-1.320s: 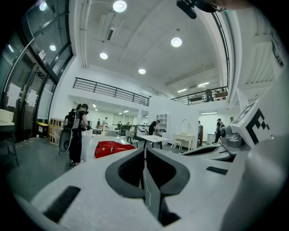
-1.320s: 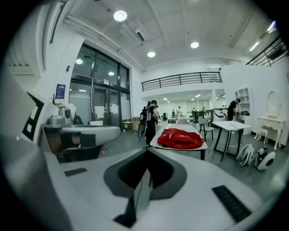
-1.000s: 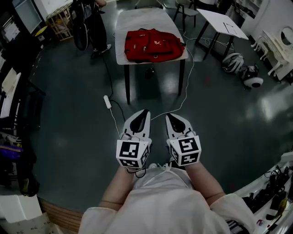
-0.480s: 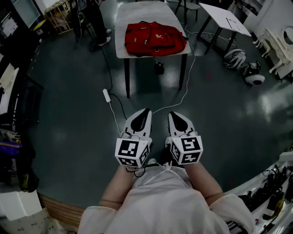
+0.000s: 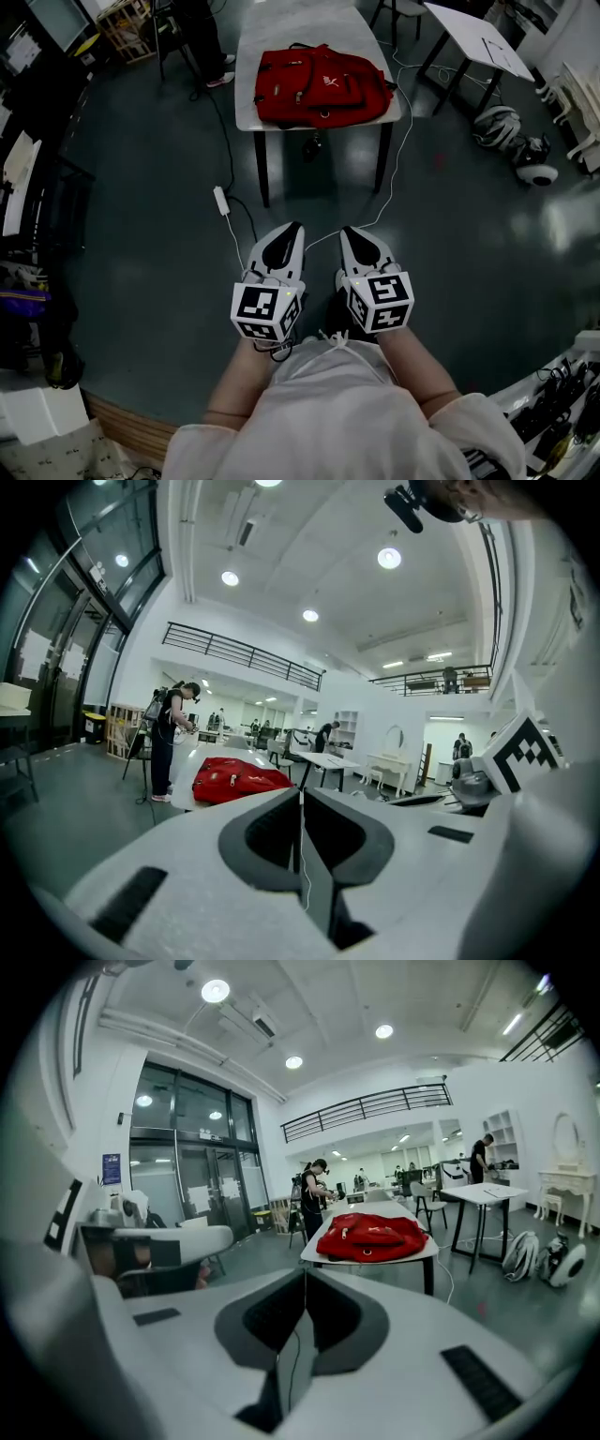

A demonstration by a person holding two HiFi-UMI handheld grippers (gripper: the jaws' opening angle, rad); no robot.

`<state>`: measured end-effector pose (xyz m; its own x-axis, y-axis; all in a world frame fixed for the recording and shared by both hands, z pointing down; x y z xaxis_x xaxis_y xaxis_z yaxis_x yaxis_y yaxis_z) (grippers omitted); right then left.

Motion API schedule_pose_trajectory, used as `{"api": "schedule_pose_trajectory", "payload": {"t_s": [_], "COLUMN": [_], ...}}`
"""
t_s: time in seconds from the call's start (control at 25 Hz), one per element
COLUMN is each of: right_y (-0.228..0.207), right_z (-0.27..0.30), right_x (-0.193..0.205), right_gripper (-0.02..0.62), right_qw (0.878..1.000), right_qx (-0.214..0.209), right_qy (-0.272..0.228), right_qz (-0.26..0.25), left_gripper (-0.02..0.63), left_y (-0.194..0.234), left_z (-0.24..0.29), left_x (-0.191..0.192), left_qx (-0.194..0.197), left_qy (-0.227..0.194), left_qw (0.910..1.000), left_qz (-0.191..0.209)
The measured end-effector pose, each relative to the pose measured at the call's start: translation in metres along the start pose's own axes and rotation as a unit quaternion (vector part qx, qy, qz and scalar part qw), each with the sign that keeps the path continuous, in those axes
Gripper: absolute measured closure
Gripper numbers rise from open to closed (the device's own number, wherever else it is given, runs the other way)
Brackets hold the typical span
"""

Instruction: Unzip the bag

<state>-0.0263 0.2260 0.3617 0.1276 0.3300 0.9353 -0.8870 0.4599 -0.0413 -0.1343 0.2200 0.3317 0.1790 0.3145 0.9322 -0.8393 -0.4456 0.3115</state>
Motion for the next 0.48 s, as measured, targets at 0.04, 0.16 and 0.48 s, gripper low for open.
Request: {"api": "schedule_pose_trajectory", "payload": {"t_s": [0.04,0.16,0.48], "right_y": [-0.01,-0.042,-0.122], "right_z": [0.01,0.039,0.11], "right_x": [-0.004,-0.02,-0.042], "right_gripper": [0.568,0.568,0.568], "right_qw": [1.0,1.0,0.998], "right_qx": [-0.005,-0.018,-0.064], "right_qy": [0.0,0.002,0.018], "right_qz": [-0.002,-0.006,-0.015], "left_gripper": [0.577,0.576,0.576], "left_y": [0.004,0.011,0.018], "left_z": [0.013,0.054,0.157], "left_x": [-0.003,-0.016,-0.031], "left_qx": [-0.005,-0.018,-0.055], "left_qy": [0.0,-0.003,0.003], "left_qw": [1.0,0.9998,0.9978], "left_qz": [-0.002,-0.007,0.038]}}
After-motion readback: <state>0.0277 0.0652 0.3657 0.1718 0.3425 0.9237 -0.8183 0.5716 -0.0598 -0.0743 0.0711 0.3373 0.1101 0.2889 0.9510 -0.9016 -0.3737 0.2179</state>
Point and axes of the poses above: the fingertips, and each gripper's own axes: z forward along the fingers, y to its left, x out of its underside, the point moved 2 cm from there along -z, backward along the fingers, and after that the axes turned 9 degrees about -z, right-handed, at the moved point
